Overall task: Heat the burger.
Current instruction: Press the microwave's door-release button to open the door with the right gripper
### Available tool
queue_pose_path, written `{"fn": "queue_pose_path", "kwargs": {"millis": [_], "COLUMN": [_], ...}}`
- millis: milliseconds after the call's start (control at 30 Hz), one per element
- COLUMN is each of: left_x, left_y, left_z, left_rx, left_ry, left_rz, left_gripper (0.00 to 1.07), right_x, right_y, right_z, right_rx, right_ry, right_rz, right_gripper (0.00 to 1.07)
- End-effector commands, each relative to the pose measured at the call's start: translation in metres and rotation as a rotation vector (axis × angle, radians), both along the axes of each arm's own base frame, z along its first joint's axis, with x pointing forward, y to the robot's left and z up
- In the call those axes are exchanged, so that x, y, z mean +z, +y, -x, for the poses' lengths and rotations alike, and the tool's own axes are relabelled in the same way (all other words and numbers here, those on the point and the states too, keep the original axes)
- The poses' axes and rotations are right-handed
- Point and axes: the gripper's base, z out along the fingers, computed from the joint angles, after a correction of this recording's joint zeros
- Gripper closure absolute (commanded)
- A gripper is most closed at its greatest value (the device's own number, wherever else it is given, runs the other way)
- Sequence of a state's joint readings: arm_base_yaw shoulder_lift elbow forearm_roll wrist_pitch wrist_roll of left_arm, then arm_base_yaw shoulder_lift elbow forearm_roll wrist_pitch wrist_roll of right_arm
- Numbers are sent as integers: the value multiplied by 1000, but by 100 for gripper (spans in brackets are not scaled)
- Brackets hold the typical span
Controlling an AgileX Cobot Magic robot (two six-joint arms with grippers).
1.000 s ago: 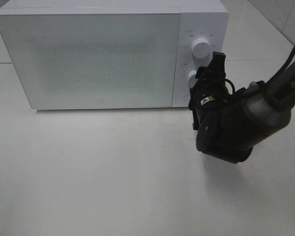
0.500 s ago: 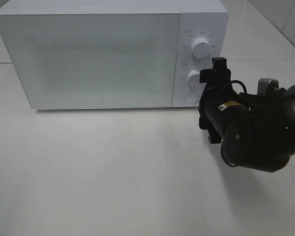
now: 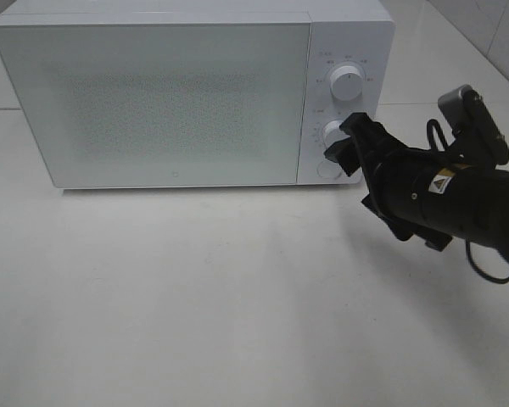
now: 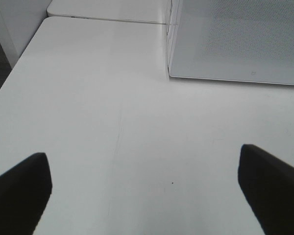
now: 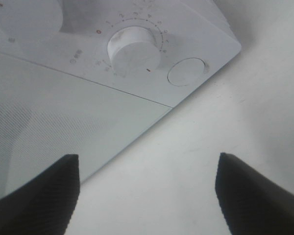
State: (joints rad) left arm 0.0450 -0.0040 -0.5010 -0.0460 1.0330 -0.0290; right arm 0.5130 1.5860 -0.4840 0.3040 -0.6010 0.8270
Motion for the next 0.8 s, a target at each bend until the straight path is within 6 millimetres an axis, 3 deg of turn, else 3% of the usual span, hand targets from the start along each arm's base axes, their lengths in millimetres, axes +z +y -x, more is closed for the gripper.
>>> {"fn": "queue_pose_path", "kwargs": {"millis": [33, 133, 233, 300, 400, 500, 600, 667, 800], "left_x": [0, 0, 0, 0, 0, 0, 0, 0, 0], "left_y": [-1, -1, -1, -1, -1, -1, -1, -1, -1], "left_z": [3, 3, 3, 3, 3, 3, 3, 3, 3], "left_rx": [1, 1, 1, 1, 1, 1, 1, 1, 1], "left_ry": [-28, -28, -28, -28, -28, -28, -28, -28, -28], "left_rz": [6, 6, 6, 6, 6, 6, 6, 6, 6], "left_gripper": [9, 9, 9, 9, 9, 9, 9, 9, 9], "right_x": [9, 15, 18, 34, 46, 51, 67, 90, 105], "right_y": [-13, -18, -18, -19, -20, -20, -22, -25, -29], "right_z": [6, 9, 10, 10, 11, 12, 14, 21, 29], "right_rx": [191, 302, 332, 456, 540, 572, 631, 666, 675], "right_ry": [38, 102, 117, 173, 212, 221, 234, 241, 241], "right_rz": [230, 374, 410, 562, 651, 681, 735, 769, 780], "right_gripper": [32, 32, 32, 32, 32, 32, 32, 32, 32]}}
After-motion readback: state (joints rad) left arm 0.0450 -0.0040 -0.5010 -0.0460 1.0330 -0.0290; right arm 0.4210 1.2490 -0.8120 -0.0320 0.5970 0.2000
